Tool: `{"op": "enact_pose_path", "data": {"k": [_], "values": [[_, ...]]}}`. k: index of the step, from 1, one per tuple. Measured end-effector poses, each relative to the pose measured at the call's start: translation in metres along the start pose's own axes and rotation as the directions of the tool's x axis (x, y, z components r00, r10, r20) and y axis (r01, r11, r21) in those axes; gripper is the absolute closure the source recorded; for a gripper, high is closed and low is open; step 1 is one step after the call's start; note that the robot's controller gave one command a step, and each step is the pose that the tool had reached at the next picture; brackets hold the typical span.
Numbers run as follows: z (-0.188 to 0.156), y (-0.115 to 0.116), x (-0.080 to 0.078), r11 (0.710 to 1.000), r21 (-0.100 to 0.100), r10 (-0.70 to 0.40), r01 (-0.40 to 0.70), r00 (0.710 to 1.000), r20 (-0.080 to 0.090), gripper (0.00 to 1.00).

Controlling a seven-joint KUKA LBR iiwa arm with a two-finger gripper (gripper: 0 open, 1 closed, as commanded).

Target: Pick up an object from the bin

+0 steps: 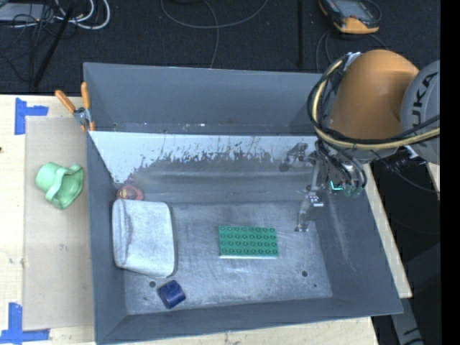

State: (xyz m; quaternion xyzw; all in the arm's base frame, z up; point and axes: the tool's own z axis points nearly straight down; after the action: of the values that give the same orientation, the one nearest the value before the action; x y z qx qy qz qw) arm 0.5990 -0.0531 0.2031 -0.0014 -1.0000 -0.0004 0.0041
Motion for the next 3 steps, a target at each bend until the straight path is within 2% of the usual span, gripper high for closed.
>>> {"op": "enact_pose_path", "data": {"k": [1,2,3], "values": [[0.134,-0.002,0.052,0.99,0.002,-0.139,0.139,0.99,0.014,0.0],[0.129,-0.002,0.05,0.99,0.003,-0.142,0.142,0.99,0.016,1.0],[0.109,0.033,0.125,0.897,0.001,-0.443,0.443,0.897,0.003,1.0]]}}
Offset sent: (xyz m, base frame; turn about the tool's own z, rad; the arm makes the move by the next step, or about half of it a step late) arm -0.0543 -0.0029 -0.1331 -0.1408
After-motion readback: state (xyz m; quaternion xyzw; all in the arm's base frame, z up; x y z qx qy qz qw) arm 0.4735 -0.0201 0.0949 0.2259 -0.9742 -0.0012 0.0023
